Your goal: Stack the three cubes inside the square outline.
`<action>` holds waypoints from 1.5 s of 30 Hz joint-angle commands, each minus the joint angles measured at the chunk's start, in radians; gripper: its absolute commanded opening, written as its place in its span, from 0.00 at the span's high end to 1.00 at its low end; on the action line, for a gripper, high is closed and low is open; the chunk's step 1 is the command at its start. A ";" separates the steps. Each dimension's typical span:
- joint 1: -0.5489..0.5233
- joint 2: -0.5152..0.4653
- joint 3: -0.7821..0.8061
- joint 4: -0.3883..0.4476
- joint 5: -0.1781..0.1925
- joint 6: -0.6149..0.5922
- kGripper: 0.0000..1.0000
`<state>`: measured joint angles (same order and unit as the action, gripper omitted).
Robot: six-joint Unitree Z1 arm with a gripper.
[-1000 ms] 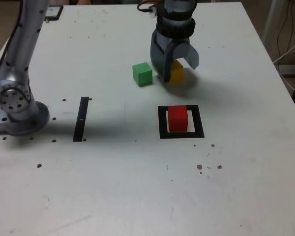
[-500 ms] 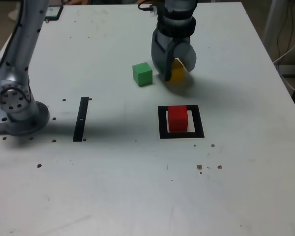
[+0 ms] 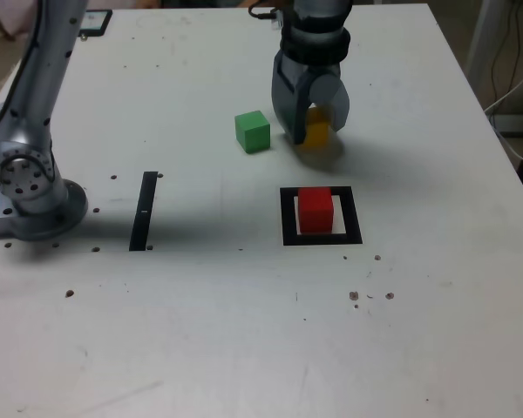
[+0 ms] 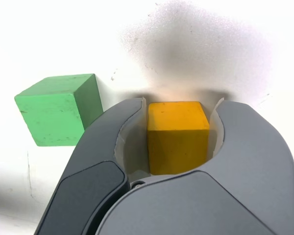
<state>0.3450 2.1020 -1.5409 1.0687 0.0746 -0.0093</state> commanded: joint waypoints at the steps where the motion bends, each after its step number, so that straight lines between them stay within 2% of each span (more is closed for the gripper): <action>1: -0.006 0.005 -0.004 -0.002 -0.002 0.005 0.60; 9: -0.062 -0.077 -0.042 0.054 0.007 0.010 0.61; 14: -0.167 -0.147 -0.059 0.128 0.056 0.008 0.62; 17: -0.229 -0.166 -0.058 0.148 0.073 0.004 0.62; 28: -0.406 -0.224 0.011 0.144 0.073 -0.096 0.62; 33: -0.451 -0.227 0.035 0.133 0.055 -0.128 0.62; 40: -0.470 -0.211 0.052 0.105 -0.022 -0.147 0.62; 45: -0.472 -0.210 0.073 0.088 -0.042 -0.147 0.62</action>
<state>-0.1239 1.8889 -1.4715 1.1606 0.0353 -0.1551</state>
